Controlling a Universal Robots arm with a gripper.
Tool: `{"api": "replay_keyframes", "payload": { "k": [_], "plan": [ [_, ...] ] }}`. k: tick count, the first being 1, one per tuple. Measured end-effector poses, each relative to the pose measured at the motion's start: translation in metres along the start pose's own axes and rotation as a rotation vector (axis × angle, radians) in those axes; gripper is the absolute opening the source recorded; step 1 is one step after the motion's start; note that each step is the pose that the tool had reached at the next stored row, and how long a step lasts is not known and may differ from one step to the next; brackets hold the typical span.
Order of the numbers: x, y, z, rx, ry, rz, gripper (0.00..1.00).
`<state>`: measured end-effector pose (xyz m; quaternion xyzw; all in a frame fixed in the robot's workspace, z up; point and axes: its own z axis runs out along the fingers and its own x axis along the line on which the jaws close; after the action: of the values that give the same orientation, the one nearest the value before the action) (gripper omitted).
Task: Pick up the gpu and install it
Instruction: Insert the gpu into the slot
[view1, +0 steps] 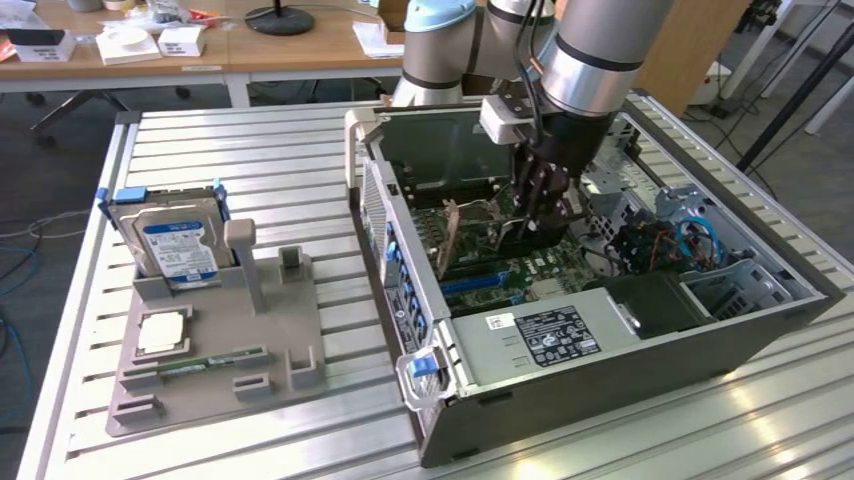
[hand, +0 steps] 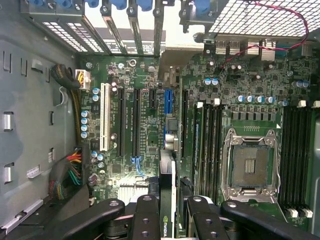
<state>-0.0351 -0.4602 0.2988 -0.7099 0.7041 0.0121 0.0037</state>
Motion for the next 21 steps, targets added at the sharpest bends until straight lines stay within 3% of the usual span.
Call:
{"api": "replay_keyframes", "payload": {
  "k": [7,21],
  "plan": [
    [0.000,0.0008,0.0001,0.0001,-0.0001,0.000,0.26],
    [0.000,0.0168,0.0008,0.0000,-0.0001,0.000,0.26]
  ]
}}
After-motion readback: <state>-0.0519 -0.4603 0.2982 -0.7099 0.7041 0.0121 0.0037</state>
